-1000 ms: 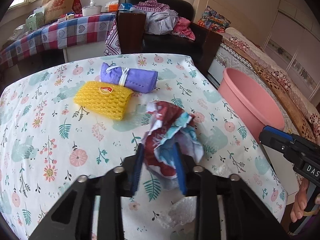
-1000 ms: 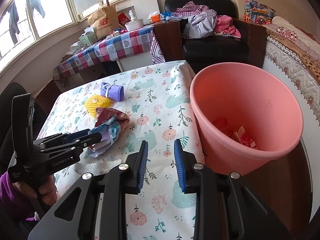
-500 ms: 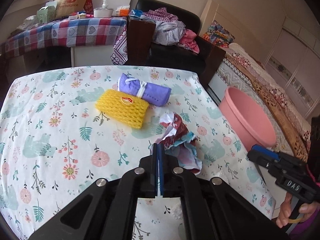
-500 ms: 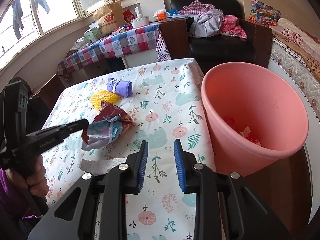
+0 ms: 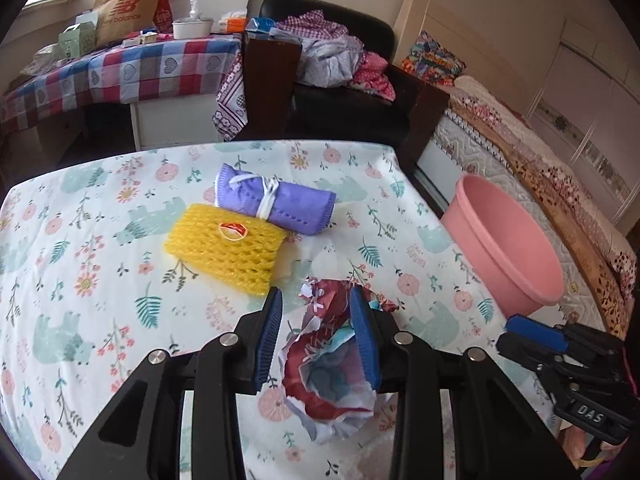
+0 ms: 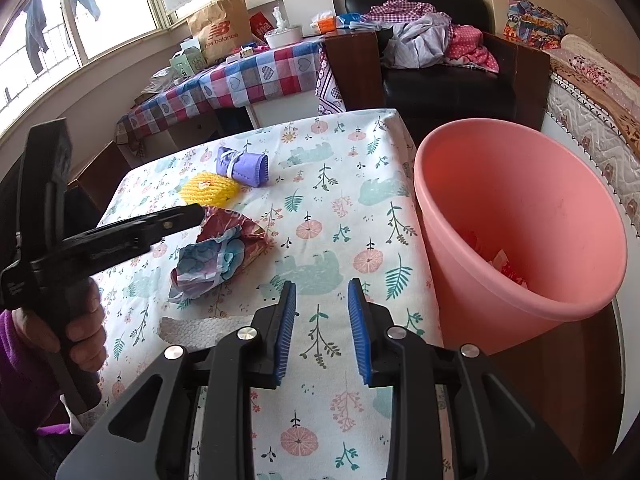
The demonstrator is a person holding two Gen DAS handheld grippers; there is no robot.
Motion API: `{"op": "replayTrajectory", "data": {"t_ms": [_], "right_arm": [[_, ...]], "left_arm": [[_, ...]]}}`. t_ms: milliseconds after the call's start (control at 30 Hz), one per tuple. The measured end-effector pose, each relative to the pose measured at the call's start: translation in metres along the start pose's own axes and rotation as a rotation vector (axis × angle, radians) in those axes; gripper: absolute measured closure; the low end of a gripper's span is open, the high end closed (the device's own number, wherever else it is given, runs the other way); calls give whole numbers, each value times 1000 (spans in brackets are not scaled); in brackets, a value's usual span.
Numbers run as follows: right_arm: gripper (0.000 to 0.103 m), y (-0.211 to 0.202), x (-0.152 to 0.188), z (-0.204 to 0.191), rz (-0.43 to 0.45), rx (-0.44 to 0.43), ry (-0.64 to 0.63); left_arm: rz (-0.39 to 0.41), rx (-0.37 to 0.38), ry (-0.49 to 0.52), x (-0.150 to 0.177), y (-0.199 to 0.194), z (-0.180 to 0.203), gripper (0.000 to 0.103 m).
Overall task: Collect trash
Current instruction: 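Lift the wrapper with the left tool while the right tool grasps the purple rolled cloth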
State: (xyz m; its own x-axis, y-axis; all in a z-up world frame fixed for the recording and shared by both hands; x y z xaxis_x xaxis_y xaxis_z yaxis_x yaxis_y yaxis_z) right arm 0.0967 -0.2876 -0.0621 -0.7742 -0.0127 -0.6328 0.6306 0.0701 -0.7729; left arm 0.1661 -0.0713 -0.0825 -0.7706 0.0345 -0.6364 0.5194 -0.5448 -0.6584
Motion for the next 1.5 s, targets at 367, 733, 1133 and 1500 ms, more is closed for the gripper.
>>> {"op": "replayTrajectory", "data": {"t_ms": [367, 733, 1133, 1500], "right_arm": [[76, 8, -19, -11, 16, -61, -8], [76, 56, -80, -54, -8, -178, -79], [54, 114, -115, -90, -78, -191, -125], [85, 105, -102, -105, -52, -167, -194]], "left_arm": [[-14, 1, -4, 14, -9, -15, 101], [86, -39, -135, 30, -69, -55, 102], [100, -37, -203, 41, -80, -83, 102], [117, -39, -210, 43, -86, -81, 102]]}}
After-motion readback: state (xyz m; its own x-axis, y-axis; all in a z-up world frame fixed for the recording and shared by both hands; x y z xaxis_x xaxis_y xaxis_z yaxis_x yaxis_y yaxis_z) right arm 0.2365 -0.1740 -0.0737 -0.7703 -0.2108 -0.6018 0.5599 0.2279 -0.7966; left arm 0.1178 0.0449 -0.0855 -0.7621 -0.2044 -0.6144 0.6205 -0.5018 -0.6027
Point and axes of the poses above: each gripper's, at about its wrist camera, not at the fingertips, and y roughly the way its jaws point, z to its right, x to its underside, the point moved 1 cm from there along y, roughly the way its jaws point, and after that the axes turned 13 degrees about x, right-handed, at the moved point
